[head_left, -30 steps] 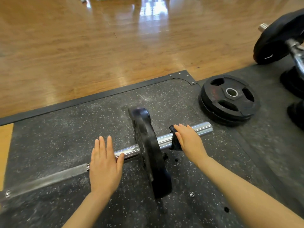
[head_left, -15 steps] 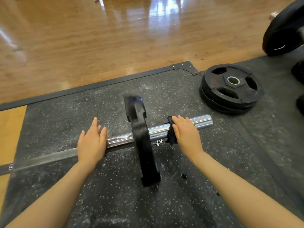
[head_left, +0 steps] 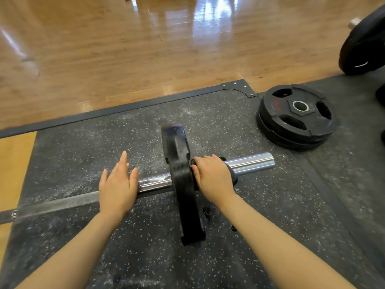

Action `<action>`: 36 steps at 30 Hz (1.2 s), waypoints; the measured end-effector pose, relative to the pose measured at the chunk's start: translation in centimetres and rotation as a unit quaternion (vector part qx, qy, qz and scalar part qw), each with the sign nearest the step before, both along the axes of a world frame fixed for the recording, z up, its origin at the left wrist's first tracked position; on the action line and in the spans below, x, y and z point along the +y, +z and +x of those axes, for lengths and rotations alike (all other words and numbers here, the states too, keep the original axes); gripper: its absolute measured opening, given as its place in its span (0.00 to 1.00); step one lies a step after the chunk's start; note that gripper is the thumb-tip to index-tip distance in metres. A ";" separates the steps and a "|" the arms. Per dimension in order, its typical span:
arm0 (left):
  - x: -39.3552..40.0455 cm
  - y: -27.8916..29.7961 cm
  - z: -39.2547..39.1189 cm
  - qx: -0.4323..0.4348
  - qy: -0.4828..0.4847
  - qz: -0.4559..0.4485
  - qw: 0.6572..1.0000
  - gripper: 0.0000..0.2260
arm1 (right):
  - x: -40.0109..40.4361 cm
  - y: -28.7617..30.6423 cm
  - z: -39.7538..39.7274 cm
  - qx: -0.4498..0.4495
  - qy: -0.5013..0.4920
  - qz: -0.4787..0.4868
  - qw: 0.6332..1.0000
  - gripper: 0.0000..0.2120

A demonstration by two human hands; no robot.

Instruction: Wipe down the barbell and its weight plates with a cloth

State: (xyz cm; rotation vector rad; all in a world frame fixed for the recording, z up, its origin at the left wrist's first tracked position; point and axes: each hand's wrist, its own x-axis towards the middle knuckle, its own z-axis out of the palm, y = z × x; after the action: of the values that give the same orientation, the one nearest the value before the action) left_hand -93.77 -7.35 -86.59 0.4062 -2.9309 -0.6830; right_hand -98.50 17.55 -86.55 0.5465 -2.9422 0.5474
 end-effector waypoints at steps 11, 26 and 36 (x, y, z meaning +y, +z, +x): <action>0.1 -0.3 0.0 0.012 -0.004 -0.026 1.000 0.25 | 10.3 -0.8 -2.5 0.012 -0.120 0.086 0.989 0.21; 0.1 -0.1 0.3 0.005 -0.011 -0.034 0.999 0.26 | 7.7 0.2 -2.0 -0.005 -0.027 0.079 0.996 0.22; 0.4 -0.2 2.4 -0.007 -0.010 -0.062 0.998 0.32 | 11.3 0.0 -0.6 0.041 -0.092 0.083 0.991 0.21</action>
State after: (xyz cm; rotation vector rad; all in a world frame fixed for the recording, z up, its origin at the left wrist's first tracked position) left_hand -91.42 -6.91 -86.78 0.3707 -2.9734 -0.4982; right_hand -99.12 28.89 -86.52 0.2987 -2.9333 0.2554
